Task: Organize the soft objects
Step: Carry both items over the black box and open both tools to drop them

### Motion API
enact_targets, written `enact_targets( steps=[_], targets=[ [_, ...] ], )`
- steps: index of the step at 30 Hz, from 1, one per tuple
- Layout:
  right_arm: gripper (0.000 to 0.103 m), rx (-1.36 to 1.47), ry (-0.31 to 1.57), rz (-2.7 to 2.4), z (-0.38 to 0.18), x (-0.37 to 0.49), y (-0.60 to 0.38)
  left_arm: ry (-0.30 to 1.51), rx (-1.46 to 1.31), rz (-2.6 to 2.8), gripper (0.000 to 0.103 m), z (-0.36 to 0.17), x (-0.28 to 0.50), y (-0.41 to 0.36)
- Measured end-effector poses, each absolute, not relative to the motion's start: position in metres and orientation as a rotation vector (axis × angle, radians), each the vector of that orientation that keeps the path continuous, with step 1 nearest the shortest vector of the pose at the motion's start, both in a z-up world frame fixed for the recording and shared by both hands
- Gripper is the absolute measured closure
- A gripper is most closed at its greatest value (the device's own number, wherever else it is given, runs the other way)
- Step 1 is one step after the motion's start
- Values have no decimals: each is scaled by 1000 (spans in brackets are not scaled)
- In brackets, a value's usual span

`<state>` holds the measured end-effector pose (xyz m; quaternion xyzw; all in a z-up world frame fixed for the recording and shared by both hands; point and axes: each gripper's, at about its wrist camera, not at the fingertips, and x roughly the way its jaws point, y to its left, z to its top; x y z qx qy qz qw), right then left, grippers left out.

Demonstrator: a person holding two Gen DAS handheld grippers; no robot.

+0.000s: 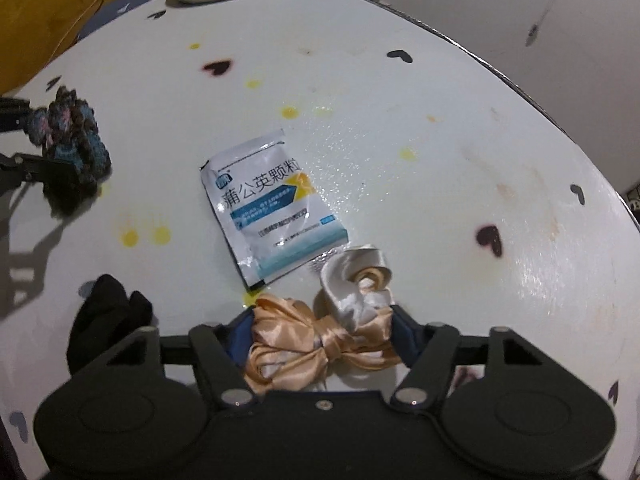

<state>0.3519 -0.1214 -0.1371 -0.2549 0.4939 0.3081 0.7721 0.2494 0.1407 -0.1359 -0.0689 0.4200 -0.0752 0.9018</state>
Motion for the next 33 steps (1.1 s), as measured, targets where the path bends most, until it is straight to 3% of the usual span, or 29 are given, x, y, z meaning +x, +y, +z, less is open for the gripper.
enact_targets(
  steps=[12,17,33],
  targets=[
    [41,-284,1026,520,-108,304,-137,867,-233,-106,52,-123,239,141],
    [41,-194,1008,487,-98,279,-145,865,-246,-91,63,-119,229,137],
    [41,-69,901,478,-66,232,-153,782,-196,-86,64,-80,199,119]
  ],
)
